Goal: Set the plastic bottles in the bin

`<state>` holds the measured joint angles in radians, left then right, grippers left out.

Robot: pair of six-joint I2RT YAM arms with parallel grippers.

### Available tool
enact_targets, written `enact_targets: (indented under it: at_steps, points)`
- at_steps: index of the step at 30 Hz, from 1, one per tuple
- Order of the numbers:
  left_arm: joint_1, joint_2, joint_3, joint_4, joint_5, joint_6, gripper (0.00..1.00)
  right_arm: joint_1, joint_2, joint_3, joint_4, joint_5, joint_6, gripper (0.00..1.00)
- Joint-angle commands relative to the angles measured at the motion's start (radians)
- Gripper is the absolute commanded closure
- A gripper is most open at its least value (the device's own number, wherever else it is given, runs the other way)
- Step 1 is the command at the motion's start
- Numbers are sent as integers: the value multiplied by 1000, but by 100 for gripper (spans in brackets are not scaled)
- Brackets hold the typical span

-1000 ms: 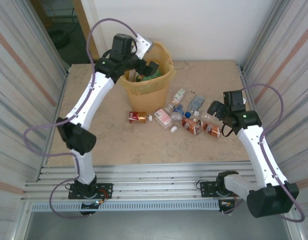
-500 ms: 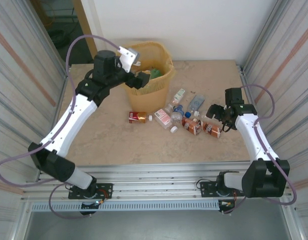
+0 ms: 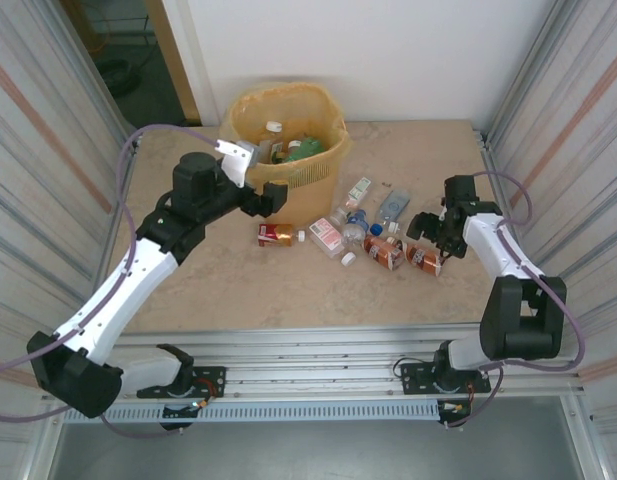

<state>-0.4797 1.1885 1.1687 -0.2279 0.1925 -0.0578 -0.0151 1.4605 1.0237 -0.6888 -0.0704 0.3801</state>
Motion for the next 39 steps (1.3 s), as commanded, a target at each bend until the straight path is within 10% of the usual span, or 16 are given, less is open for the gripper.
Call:
enact_targets:
  at_steps: [1, 39]
  points:
    - [-5, -39, -48, 32, -16, -54, 1, -7, 31, 2, 21, -23, -19, 11]
    - [-5, -22, -74, 50, -53, -72, 1, 26, -15, -174, -46, -146, 117, 15]
